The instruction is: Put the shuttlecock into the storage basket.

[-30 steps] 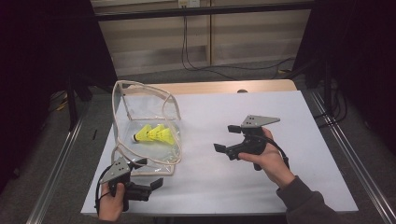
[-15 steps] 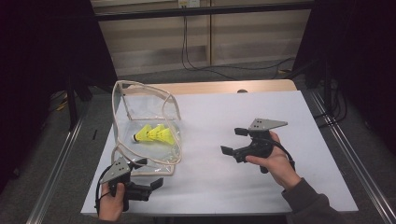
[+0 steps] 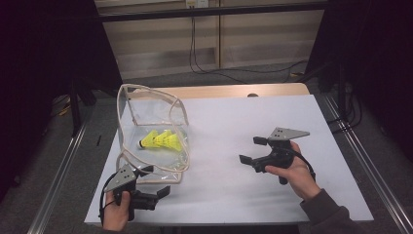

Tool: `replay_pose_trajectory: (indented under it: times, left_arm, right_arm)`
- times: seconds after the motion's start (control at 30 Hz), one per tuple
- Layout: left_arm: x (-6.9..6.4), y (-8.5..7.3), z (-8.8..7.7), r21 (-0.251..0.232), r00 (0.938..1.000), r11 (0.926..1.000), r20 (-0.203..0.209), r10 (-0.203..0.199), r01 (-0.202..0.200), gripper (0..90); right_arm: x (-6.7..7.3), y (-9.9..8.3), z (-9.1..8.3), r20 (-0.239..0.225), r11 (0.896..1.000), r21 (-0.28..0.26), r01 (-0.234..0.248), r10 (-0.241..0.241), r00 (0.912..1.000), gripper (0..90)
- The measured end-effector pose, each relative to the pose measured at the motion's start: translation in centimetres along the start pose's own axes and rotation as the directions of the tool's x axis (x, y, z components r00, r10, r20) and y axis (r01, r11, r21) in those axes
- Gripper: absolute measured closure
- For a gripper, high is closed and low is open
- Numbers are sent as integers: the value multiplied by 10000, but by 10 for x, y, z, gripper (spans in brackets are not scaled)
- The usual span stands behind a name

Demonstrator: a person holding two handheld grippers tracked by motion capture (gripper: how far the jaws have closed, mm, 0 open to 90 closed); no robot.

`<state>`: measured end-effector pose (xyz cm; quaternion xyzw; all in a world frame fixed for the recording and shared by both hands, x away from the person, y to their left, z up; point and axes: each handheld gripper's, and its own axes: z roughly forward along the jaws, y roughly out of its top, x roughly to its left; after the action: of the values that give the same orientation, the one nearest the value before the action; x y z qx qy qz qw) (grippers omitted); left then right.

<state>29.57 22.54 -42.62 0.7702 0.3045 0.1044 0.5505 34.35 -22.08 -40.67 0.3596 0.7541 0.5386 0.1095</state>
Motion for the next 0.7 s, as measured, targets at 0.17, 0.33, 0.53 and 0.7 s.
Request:
replay_pose_trajectory:
  times: [0.17,0.33,0.53,0.7]
  left_arm:
    - [0,0,0,10,10000,10000,-18,30,-30,21]
    - [0,0,0,2,10000,10000,-22,27,-27,20]
    - [0,0,0,8,10000,10000,-28,23,-23,20]
    - [0,0,0,2,10000,10000,-33,10,-10,21]
  right_arm:
    - [-4,-6,-5,36,10000,-2,-44,44,10000,62]
    - [-8,-11,-12,195,9999,-80,-75,77,9998,62]
    - [-10,-14,-18,263,9998,-190,-116,121,9996,64]
    - [-11,-18,-21,367,9999,-139,-97,103,9993,64]
